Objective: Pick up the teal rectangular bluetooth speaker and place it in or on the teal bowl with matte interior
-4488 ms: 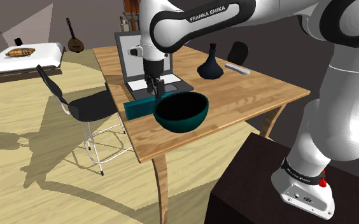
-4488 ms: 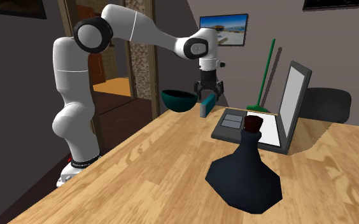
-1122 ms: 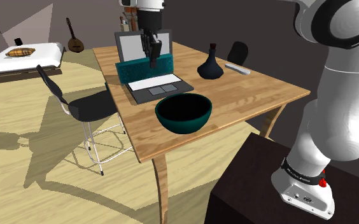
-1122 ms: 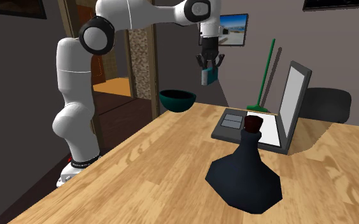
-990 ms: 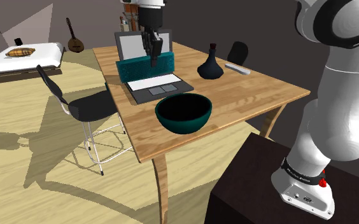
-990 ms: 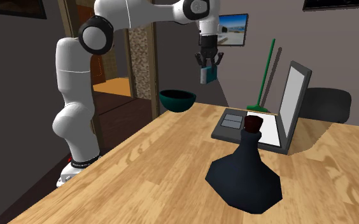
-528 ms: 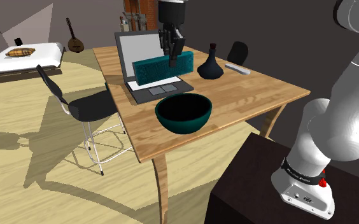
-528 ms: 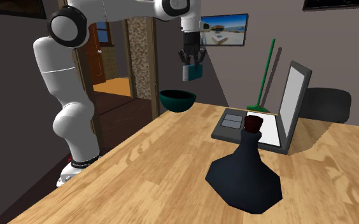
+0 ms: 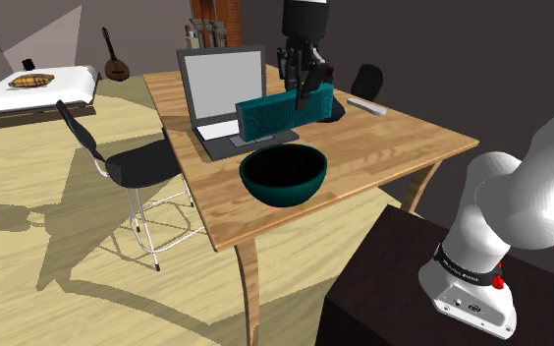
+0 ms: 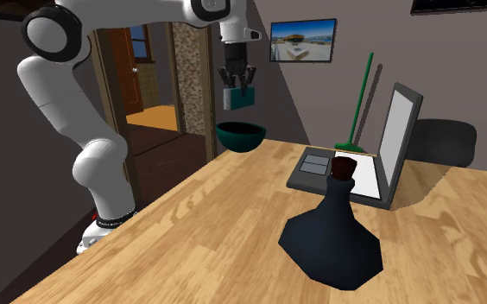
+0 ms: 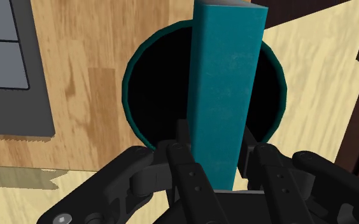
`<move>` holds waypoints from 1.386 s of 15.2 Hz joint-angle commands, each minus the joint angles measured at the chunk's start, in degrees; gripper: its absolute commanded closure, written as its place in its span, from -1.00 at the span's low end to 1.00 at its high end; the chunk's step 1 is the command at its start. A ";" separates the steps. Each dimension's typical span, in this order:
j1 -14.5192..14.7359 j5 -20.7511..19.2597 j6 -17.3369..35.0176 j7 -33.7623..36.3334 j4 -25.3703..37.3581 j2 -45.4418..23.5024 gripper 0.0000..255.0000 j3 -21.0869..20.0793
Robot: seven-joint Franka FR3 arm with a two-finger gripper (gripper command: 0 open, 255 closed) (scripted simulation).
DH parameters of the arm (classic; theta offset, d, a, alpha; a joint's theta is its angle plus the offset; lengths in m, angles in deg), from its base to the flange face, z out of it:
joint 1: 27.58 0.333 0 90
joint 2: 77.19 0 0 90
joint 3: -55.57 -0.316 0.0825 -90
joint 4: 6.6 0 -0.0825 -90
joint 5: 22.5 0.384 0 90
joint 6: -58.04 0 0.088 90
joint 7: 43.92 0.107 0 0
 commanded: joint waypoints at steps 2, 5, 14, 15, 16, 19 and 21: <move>0.07 0.14 2.09 0.00 -3.08 1.00 1.00 -0.04; 0.12 0.22 4.40 -0.08 -5.97 1.59 1.00 -0.07; 0.26 0.47 11.86 -0.26 -14.57 2.73 1.00 -0.24; 0.26 0.47 11.86 -0.26 -14.58 2.74 1.00 -0.24; 0.26 0.47 11.86 -0.26 -14.57 2.73 1.00 -0.24; 0.26 0.47 11.86 -0.26 -14.57 2.73 1.00 -0.24; 0.26 0.47 11.86 -0.26 -14.57 2.73 1.00 -0.24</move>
